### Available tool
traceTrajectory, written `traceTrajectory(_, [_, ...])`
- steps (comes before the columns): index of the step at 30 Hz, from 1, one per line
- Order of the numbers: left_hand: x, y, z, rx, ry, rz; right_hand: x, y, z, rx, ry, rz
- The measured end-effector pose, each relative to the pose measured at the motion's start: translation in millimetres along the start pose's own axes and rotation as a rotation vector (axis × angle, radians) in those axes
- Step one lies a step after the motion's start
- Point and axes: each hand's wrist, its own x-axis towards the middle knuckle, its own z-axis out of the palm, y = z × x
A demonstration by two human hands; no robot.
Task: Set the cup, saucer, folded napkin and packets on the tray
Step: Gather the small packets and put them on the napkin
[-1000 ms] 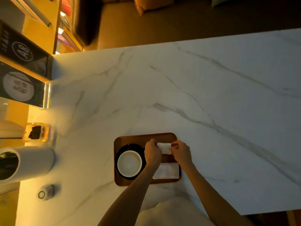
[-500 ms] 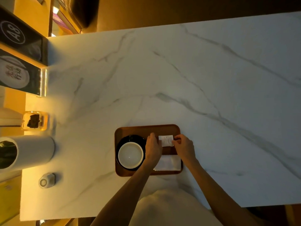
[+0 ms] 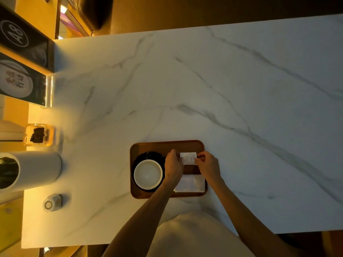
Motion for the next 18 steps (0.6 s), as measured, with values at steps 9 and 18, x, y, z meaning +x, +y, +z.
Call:
traceTrajectory(9, [-0.6, -0.6, 2.4, -0.003, 0.008, 0.008, -1.6, -1.6, -0.9, 0.014, -0.001, 0.008])
traceTrajectory(18, [2.0, -2.6, 3.5, 0.004, 0.006, 0.013, -1.2, -1.9, -0.3, -0.006, 0.011, 0.002])
